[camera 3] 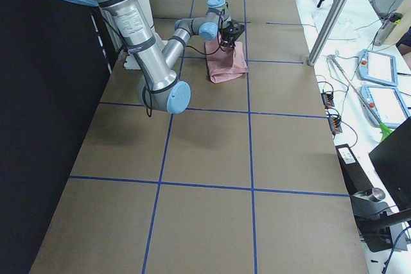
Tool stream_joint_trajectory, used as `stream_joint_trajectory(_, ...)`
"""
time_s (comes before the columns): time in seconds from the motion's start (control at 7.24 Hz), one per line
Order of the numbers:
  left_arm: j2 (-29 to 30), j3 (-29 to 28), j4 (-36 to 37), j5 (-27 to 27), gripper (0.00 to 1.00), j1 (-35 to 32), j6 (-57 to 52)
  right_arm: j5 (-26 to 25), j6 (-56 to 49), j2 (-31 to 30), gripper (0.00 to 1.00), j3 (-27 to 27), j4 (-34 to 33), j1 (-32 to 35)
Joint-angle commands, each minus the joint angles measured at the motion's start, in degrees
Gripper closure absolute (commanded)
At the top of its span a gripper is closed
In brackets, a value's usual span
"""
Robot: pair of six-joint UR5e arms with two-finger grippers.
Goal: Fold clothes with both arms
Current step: 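Grasp the near edge with both grippers and lift it up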
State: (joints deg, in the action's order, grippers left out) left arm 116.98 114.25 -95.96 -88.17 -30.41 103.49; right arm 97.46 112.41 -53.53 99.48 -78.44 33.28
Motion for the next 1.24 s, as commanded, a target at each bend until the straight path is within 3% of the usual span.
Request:
stream_joint_trajectory(0.0, 0.5, -8.1, -6.0, 0.3, 1.0, -1.5, -1.9, 0.8, -0.2, 0.7, 1.0, -4.3, 2.1, 1.0)
stream_joint_trajectory(0.69, 4.8, -11.0, -6.3, 0.3, 1.0, -4.2, -4.9, 8.3, -0.9, -1.8, 1.0, -1.2, 1.8, 4.9)
stream_joint_trajectory(1.1, 6.7, -15.1, -6.3, 0.5, 1.0, -4.3, -6.1, 8.3, -1.0, -1.8, 1.0, -2.2, 1.6, 5.3)
